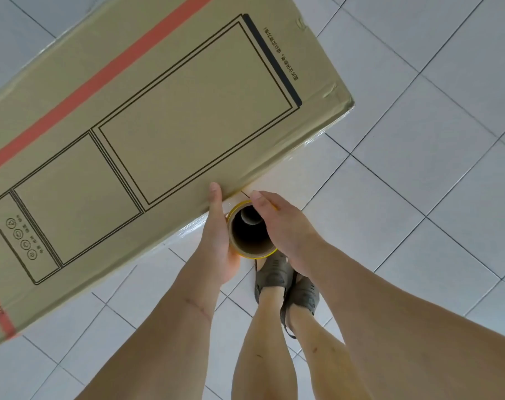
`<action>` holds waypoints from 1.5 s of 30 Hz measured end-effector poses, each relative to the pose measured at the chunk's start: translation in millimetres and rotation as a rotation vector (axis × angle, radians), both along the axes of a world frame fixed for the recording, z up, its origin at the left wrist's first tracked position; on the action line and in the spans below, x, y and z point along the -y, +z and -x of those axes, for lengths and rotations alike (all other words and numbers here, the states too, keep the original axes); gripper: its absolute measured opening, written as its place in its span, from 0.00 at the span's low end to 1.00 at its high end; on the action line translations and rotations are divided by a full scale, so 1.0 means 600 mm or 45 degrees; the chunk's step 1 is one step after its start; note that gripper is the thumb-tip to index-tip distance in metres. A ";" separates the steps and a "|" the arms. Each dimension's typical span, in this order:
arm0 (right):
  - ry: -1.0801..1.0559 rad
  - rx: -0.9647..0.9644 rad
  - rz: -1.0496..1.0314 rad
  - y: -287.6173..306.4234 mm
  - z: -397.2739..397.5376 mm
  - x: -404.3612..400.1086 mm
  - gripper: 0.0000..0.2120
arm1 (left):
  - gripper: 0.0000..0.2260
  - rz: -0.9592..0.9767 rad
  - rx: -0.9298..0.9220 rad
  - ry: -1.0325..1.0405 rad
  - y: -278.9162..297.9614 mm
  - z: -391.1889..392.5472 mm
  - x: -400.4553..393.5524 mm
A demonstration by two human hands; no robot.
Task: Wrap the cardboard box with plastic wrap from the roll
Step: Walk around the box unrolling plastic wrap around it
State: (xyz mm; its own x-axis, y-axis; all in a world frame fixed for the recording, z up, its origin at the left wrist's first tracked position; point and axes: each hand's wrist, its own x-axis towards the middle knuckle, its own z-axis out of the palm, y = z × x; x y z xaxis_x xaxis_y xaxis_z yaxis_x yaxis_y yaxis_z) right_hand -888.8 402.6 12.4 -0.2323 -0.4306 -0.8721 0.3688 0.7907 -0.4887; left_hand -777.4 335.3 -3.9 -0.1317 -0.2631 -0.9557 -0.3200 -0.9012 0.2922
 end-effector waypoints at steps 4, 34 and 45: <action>-0.020 -0.079 -0.012 0.002 0.026 -0.002 0.15 | 0.53 -0.145 -0.117 0.070 0.000 0.011 -0.013; 0.101 0.009 -0.025 0.010 0.186 -0.045 0.21 | 0.59 0.016 0.249 0.123 -0.017 0.171 -0.071; 0.205 -0.045 0.056 0.006 0.250 -0.028 0.17 | 0.58 -0.121 0.060 0.248 0.004 0.247 -0.058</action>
